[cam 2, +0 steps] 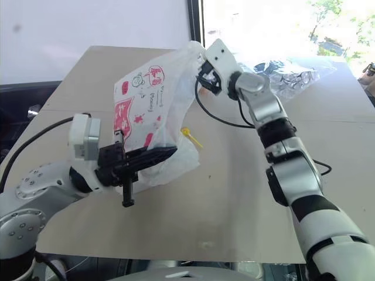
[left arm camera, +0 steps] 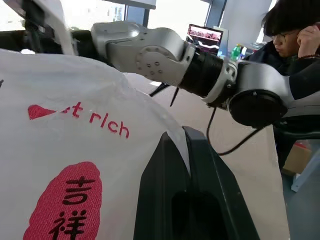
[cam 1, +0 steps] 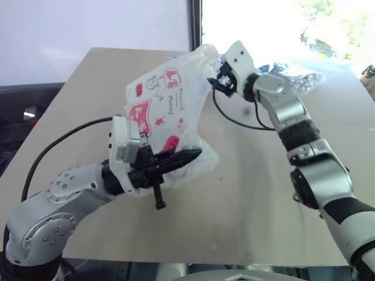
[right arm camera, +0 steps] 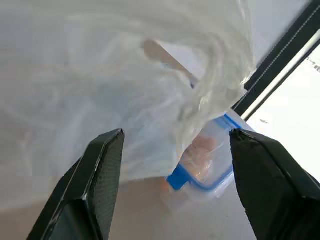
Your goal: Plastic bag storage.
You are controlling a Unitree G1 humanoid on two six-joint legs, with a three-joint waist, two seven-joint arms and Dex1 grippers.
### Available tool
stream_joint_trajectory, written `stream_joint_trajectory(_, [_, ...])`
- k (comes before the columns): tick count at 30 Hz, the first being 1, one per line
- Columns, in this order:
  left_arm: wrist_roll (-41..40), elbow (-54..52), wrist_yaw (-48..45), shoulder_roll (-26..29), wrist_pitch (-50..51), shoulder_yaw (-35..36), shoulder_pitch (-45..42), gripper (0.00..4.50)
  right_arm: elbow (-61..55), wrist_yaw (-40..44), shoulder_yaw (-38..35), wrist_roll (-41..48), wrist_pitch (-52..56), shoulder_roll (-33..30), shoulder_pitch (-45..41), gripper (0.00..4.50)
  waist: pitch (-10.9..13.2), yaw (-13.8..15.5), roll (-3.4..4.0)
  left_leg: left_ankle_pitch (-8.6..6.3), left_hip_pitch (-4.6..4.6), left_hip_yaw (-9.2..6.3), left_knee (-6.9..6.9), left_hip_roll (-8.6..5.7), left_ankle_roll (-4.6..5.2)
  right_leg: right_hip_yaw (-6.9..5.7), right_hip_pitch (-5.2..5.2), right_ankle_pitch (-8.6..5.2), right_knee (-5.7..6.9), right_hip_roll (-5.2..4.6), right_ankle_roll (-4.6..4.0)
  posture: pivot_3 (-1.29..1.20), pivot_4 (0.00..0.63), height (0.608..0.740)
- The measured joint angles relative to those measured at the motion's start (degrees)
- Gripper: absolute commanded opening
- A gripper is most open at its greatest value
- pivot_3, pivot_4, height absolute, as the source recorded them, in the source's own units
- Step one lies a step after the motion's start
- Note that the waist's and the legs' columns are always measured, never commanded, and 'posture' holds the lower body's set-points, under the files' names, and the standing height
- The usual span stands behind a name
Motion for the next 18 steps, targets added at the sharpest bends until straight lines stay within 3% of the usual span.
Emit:
stream_joint_trajectory(5, [-0.9,-1.4,0.2,0.4,-0.3,1.8,3.4,0.0,10.9,-0.1,-4.2,1.2,-6.0,3.2,-6.3,3.37,0.0,0.3,0.0,0.0,-0.07,-0.06,0.0,-0.04,0.0,-0.06,0.02,0.0,-0.05,-0.08,0.0,0.0,0.15,0.74])
stream_joint_trajectory(9, [-1.0,-2.9,0.3,0.4,-0.9,2.6,6.4,0.0,16.5,0.7,-7.7,2.5,-10.5,4.7,-8.3,2.3,0.0,0.3,0.02,0.0,-0.07,-0.08,-0.01,-0.03,0.0,-0.08,0.01,0.0,-0.03,-0.08,-0.01,0.0,0.15,0.74])
stream_joint_trajectory(14, [-1.4,-3.4,1.5,0.4,-2.1,3.9,7.1,0.0,19.1,2.4,-9.5,3.0,-13.4,5.2,-10.0,0.03,0.0,0.1,0.05,0.0,-0.05,-0.08,-0.01,-0.01,0.0,-0.07,0.01,0.0,-0.01,-0.08,-0.01,0.0,0.15,0.74])
stream_joint_trajectory(18, [-7.5,1.1,6.2,0.3,-2.9,7.2,1.6,0.0,18.2,4.5,-11.3,4.0,-13.4,2.5,-10.5,0.03,0.1,0.7,0.08,0.0,-0.08,-0.16,0.02,-0.02,0.0,-0.14,0.05,0.0,-0.03,-0.11,-0.01,0.0,0.15,0.74])
